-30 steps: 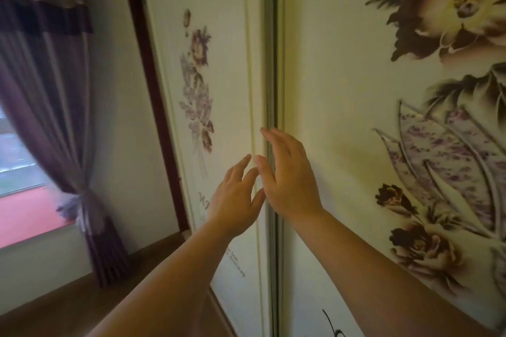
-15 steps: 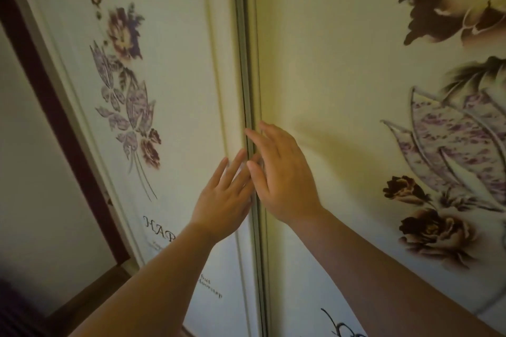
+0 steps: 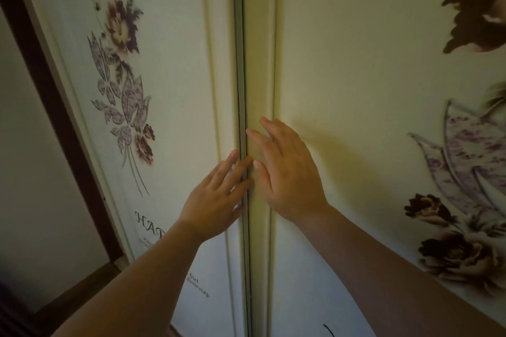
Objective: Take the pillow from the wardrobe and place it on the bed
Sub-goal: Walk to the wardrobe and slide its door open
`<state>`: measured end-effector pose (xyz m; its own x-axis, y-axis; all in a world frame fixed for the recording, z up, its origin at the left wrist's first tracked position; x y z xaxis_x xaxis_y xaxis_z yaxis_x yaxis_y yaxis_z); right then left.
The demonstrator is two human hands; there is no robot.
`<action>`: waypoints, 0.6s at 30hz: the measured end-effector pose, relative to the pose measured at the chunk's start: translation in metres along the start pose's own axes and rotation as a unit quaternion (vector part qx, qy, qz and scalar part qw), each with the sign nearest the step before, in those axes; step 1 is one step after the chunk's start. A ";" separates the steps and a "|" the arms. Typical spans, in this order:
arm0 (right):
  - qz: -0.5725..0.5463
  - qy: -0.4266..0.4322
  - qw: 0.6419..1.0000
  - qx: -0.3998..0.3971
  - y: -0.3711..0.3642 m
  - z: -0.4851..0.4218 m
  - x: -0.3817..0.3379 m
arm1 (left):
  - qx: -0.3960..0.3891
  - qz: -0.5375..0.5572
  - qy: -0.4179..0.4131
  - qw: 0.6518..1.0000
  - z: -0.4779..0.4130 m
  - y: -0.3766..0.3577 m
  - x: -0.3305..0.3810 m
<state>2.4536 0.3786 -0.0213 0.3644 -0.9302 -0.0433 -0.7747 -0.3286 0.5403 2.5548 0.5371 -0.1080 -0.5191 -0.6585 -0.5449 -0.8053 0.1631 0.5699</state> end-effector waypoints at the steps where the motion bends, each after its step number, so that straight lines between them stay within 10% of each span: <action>1: 0.000 0.006 1.000 -0.003 -0.003 0.000 0.001 | -0.002 -0.001 0.001 1.000 0.001 -0.002 -0.004; 18: 0.117 0.002 0.993 0.005 -0.055 -0.026 -0.025 | -0.031 0.052 -0.009 0.998 0.026 -0.056 -0.087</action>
<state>2.5003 0.4241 -0.0282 0.1759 -0.9807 0.0849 -0.8436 -0.1057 0.5265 2.6380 0.6048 -0.1089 -0.6040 -0.6274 -0.4915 -0.7280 0.1834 0.6606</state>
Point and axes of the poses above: each hand's wrist, its own z-axis away from the middle knuckle, its own y-axis out of the back of the hand, x = y × z, the point moved 2 cm from there along -z, towards the middle knuckle, and after that the axes turned 2 degrees about -z, right-handed, at the moved point
